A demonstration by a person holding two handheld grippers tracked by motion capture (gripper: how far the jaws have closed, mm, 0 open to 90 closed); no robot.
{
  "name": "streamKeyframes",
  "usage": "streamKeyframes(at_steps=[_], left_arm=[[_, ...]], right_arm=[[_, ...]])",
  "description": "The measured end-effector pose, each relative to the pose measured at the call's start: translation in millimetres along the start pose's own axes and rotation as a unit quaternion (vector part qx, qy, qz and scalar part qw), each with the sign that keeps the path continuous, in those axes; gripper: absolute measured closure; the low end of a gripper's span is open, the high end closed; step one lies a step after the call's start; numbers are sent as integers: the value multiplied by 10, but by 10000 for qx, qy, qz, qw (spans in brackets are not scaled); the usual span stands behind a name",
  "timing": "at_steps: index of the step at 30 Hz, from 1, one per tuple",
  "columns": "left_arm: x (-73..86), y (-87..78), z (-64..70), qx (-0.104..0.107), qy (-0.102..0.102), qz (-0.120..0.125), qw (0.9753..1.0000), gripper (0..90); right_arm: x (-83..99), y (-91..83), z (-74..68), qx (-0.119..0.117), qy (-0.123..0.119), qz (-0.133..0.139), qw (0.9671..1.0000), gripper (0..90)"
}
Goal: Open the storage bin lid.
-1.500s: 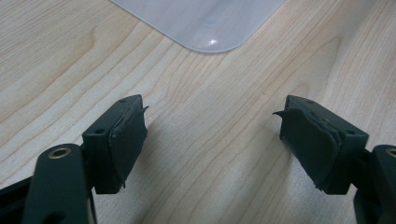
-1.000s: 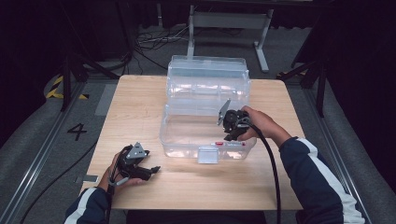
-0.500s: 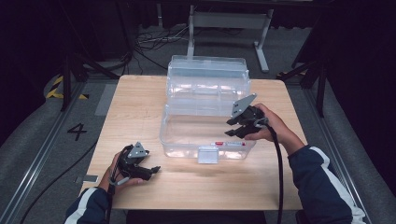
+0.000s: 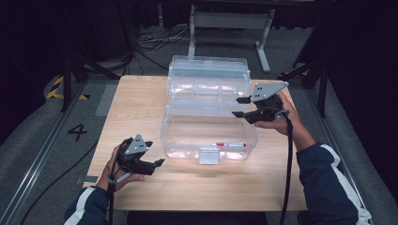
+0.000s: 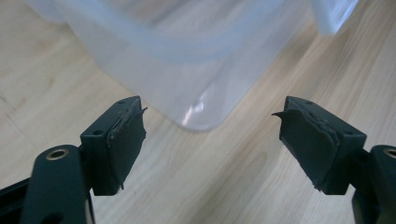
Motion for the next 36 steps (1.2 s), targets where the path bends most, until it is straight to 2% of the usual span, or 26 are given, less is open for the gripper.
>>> streamKeyframes(at_steps=[2, 3, 6, 8, 9, 12, 13, 14, 15, 17, 18, 19, 21, 23, 24, 25, 26, 28, 29, 31, 33, 35, 36], left_arm=[[-94, -61, 2, -3, 58, 113, 9999, 225], [-125, -79, 7, 9, 89, 148, 9999, 225], [-258, -116, 37, 42, 243, 254, 9994, 229], [-349, -92, 76, 102, 344, 289, 9989, 234], [-349, -92, 76, 102, 344, 289, 9989, 240], [-454, -3, 123, 164, 662, 164, 9975, 263], [-454, -3, 123, 164, 662, 164, 9975, 281], [-496, 43, 152, 233, 812, 80, 9964, 300], [-496, 43, 152, 233, 812, 80, 9964, 304], [-534, 111, 166, 238, 1009, -87, 9946, 305], [-547, 135, 188, 320, 1037, -138, 9940, 307], [-552, 161, 203, 380, 1132, -216, 9926, 314], [-536, 227, 232, 446, 1502, -480, 9865, 361], [-528, 289, 264, 508, 1718, -706, 9813, 422], [-528, 289, 264, 508, 1718, -706, 9813, 426], [-551, 373, 312, 497, 1876, -854, 9773, 447], [-551, 373, 312, 497, 1876, -854, 9773, 456], [-567, 425, 336, 488, 2013, -954, 9737, 477], [-569, 459, 364, 575, 2088, -1041, 9707, 514], [-565, 500, 392, 678, 2170, -1133, 9672, 567], [-554, 539, 396, 705, 2209, -1213, 9652, 625], [-526, 577, 407, 724, 2302, -1317, 9615, 698], [-526, 577, 407, 724, 2302, -1317, 9615, 730]], right_arm=[[-72, -30, 142, 214, 50, 112, 9997, 477], [-91, -33, 183, 246, 90, 140, 9996, 468], [-167, -16, 293, 266, 137, 229, 9993, 462], [-204, 62, 411, 283, 175, 124, 9994, 464], [-204, 62, 411, 283, 175, 124, 9994, 464], [-208, 176, 568, 317, 291, -37, 9991, 480], [-208, 176, 568, 317, 291, -37, 9991, 480], [-212, 239, 665, 300, 468, -71, 9984, 488], [-212, 239, 665, 300, 468, -71, 9984, 488], [-206, 291, 704, 214, 500, -134, 9984, 538], [-181, 330, 739, 203, 548, -250, 9980, 533], [-167, 354, 755, 124, 609, -261, 9977, 538], [-109, 395, 816, 130, 715, -383, 9966, 552], [-66, 429, 847, 54, 780, -461, 9959, 591], [-66, 429, 847, 54, 780, -461, 9959, 591], [-41, 452, 879, 102, 736, -534, 9958, 649], [-41, 452, 879, 102, 736, -534, 9958, 649], [-34, 476, 880, 50, 721, -585, 9957, 676], [-27, 488, 888, 101, 716, -637, 9953, 687], [-34, 513, 883, 102, 639, -706, 9954, 696], [-27, 529, 895, 176, 526, -849, 9948, 701], [-29, 540, 894, 189, 472, -963, 9941, 709], [-29, 540, 894, 189, 472, -963, 9941, 709]])
Point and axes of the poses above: each handheld gripper's, and its own axes: y roughly forward along the jaws, x roughly out of its underside, z roughly to its right, the point moved 10 cm from there along y, roughly forward along the jaws, and after that the axes turned 12 degrees about -x, right-handed, at the moved point
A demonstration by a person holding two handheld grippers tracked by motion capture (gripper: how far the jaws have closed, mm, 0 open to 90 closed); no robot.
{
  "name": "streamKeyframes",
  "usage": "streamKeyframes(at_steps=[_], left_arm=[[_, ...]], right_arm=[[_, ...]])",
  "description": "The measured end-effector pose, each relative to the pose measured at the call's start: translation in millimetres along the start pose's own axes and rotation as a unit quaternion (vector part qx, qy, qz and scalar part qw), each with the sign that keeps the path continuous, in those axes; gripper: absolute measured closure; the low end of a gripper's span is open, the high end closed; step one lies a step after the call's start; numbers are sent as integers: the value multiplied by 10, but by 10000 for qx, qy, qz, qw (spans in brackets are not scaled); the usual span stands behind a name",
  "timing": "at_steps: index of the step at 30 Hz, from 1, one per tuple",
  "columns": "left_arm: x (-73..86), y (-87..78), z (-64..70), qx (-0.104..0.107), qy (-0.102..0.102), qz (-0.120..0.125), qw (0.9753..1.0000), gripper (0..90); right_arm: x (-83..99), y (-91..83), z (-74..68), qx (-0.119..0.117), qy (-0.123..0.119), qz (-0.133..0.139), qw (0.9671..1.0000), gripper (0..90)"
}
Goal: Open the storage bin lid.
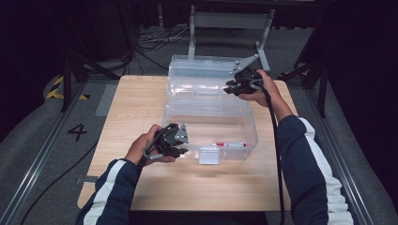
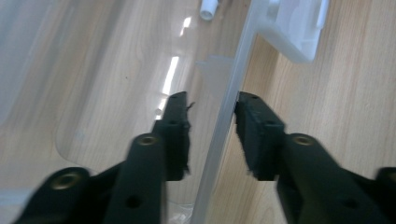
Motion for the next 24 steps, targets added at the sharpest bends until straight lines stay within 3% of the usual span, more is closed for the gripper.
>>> streamKeyframes(at_steps=[1, 7, 13, 24], left_arm=[[-7, 22, 28, 105, 32, -14, 9999, 759], [-6, 48, 43, 165, -46, -4, 9999, 767], [-12, 58, 52, 186, -279, 59, 9994, 759], [-20, 76, 69, 109, -492, 4, 9987, 731]], right_arm=[[-19, 11, -10, 27, -87, -123, 9999, 724], [-43, 5, -39, 15, -168, -300, 9994, 763], [-54, -20, -77, -229, -171, -169, 9994, 807], [-73, -55, -158, -259, -308, -301, 9987, 838]])
Point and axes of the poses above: each handheld gripper's, and its own axes: y roughly forward along the jaws, x roughly out of its underside, z roughly to its right, the point moved 10 cm from there along y, roughly forward along the jaws, and after that the axes turned 12 degrees about -x, right-handed, at the moved point
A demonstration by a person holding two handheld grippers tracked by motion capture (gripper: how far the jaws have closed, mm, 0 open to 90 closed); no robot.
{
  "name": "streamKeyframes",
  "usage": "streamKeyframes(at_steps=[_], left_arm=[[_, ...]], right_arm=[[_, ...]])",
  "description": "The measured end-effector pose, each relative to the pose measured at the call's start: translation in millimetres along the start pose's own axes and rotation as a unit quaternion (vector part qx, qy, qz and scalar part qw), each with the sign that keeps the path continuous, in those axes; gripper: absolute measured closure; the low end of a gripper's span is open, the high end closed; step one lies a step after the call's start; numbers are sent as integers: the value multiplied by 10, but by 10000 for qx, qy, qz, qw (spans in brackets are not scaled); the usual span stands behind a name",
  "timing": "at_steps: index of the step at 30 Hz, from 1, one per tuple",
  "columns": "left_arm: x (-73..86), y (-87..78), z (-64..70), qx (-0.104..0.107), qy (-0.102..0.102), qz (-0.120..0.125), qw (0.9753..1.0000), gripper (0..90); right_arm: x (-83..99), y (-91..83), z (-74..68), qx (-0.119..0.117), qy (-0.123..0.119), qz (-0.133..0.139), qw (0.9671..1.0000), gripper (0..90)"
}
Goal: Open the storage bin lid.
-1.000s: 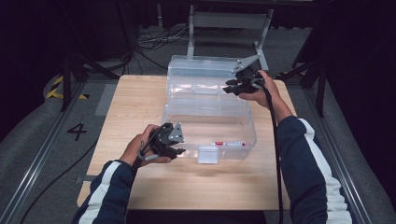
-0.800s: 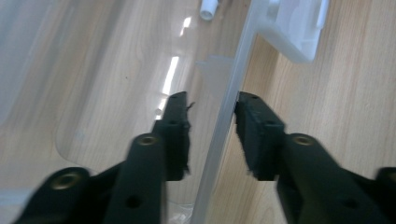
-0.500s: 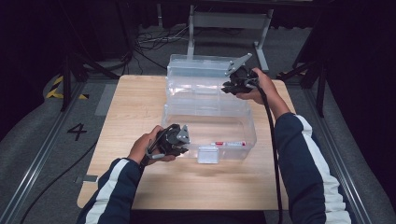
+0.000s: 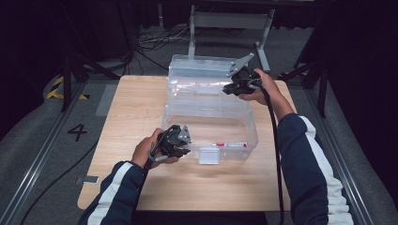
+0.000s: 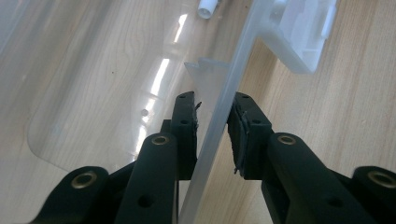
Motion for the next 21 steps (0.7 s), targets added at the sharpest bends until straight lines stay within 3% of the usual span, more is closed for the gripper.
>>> streamKeyframes(at_steps=[6, 11, 21], left_arm=[[1, 3, 10, 33, -60, 26, 10000, 724], [1, 3, 17, 45, -127, 57, 9999, 717], [-2, 8, 25, 26, -233, 105, 9997, 695]], right_arm=[[-2, -21, -60, 90, -120, -36, 9999, 850], [8, -50, -111, -20, -98, 85, 9999, 859], [4, -93, -216, -17, -173, 100, 9998, 869]])
Point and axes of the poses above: each handheld gripper's, and its own axes: y roughly forward along the jaws, x roughly out of its underside, z roughly to its right, the point moved 10 cm from there along y, roughly forward along the jaws, and after that the axes turned 12 degrees about -x, right-handed, at the moved point
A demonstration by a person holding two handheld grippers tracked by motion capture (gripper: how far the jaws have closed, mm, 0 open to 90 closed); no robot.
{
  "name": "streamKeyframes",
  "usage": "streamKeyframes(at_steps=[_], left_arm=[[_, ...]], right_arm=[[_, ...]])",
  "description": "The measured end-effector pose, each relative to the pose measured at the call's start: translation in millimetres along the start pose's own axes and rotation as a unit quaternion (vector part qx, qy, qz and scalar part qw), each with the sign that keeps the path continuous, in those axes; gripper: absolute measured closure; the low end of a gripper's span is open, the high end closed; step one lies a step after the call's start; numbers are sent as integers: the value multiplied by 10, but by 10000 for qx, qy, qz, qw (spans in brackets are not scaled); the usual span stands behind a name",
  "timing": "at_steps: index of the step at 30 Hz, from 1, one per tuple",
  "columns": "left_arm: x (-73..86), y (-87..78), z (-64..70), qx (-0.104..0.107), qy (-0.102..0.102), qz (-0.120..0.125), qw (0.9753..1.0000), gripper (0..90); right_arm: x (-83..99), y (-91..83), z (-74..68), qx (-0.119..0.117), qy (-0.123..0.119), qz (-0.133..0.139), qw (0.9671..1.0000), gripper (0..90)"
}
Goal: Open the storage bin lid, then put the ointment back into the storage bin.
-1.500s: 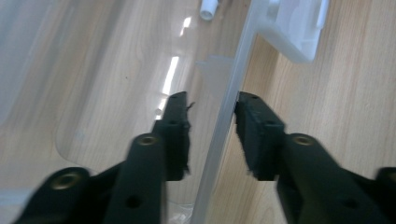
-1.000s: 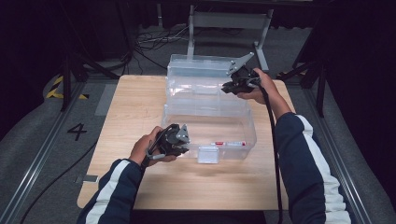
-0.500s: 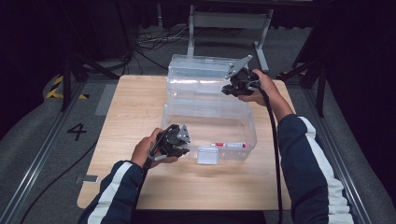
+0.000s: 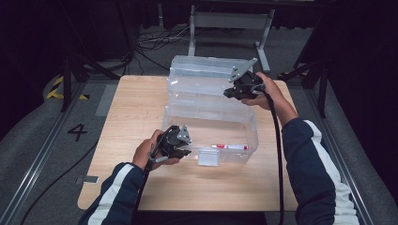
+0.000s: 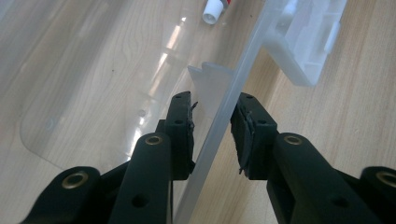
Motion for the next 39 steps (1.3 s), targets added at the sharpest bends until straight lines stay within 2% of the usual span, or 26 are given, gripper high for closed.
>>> streamKeyframes(at_steps=[17, 22, 30, 37, 39], left_arm=[[-2, 4, 5, -39, -22, 26, 10000, 685], [-2, 5, 5, -54, -25, 29, 10000, 683], [-2, 6, 5, -97, -31, 33, 9999, 677], [-5, 9, 6, -146, -20, 66, 9999, 670], [-5, 10, 5, -167, -24, 73, 9998, 667]], right_arm=[[-11, -70, -205, -42, -64, 97, 9999, 875], [3, -78, -234, 61, -119, 114, 9998, 874], [7, -102, -333, 2, -161, 146, 9998, 875], [30, -120, -450, -18, -167, 293, 9994, 873], [46, -123, -476, -66, -121, 423, 9990, 870]])
Point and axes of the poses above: each handheld gripper's, and its own axes: y roughly forward along the jaws, x roughly out of its underside, z roughly to its right, the point moved 10 cm from there along y, roughly forward along the jaws, and after that the axes turned 12 degrees about -x, right-handed, at the moved point
